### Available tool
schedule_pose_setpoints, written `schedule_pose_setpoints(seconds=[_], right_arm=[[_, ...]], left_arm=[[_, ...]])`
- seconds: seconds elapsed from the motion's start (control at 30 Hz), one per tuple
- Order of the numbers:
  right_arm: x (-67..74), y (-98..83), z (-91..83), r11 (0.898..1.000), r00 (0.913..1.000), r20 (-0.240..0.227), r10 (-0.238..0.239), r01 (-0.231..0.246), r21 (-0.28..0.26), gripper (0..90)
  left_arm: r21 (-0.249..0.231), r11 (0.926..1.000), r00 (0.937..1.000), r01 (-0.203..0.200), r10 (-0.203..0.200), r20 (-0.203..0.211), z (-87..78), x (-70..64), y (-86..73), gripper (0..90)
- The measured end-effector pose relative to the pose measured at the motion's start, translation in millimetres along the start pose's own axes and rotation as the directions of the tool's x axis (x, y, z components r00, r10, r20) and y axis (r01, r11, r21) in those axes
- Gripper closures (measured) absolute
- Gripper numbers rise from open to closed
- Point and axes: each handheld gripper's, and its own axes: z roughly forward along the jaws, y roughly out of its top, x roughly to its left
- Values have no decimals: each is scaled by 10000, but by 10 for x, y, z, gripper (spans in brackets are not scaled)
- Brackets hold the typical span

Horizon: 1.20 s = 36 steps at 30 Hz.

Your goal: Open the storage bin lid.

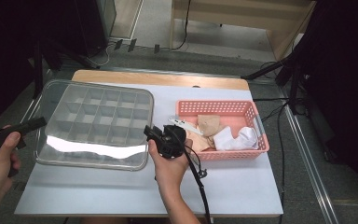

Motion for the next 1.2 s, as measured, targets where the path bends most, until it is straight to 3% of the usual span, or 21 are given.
schedule_pose_setpoints(seconds=[0.7,1.2], right_arm=[[-68,-266,-160,9998,9999,-48,-95,96,201,698],[-70,-472,-220,9977,10000,55,60,-64,669,698]], left_arm=[[309,9991,9995,291,-289,-88,-131,-29,-346,662],[632,9971,9984,418,-393,-396,-251,-17,-569,650]])
